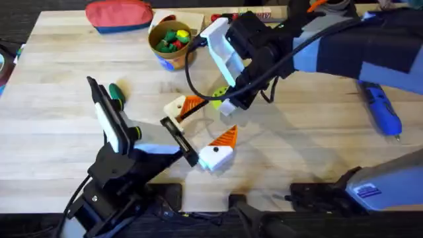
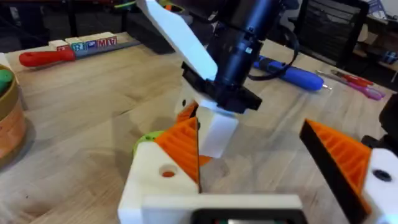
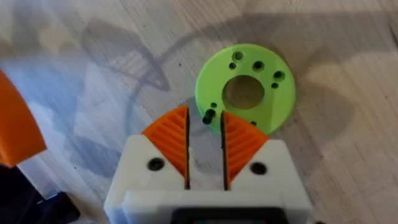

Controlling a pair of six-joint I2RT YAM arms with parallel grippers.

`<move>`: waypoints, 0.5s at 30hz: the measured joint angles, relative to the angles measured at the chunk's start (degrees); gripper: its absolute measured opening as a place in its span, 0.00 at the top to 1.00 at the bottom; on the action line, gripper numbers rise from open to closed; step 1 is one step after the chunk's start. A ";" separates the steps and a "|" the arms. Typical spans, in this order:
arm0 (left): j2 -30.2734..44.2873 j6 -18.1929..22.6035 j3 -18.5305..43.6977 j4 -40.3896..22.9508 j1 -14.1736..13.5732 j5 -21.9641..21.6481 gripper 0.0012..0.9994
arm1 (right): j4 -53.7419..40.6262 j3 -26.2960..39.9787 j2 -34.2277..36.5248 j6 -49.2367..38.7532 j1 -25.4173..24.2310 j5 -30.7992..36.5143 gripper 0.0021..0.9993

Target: Pick up the gripper from the table and insert it into the empty holder that is missing its gripper. Then pick up a screw, insert it into the mounting hole, and use the screwdriver to tighten it. Finally, clean up the table by picking up the vegetable and placing it into the bucket.

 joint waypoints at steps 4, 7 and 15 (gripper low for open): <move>0.00 0.00 0.00 0.00 0.00 0.00 0.01 | -0.09 0.00 0.49 0.00 0.00 0.00 0.71; 0.00 0.00 0.00 0.00 0.00 -0.02 0.01 | -0.15 0.00 0.49 0.02 0.00 0.00 0.69; 0.00 0.00 0.00 0.00 0.00 -0.01 0.01 | 0.43 0.00 1.17 0.02 0.00 0.00 0.68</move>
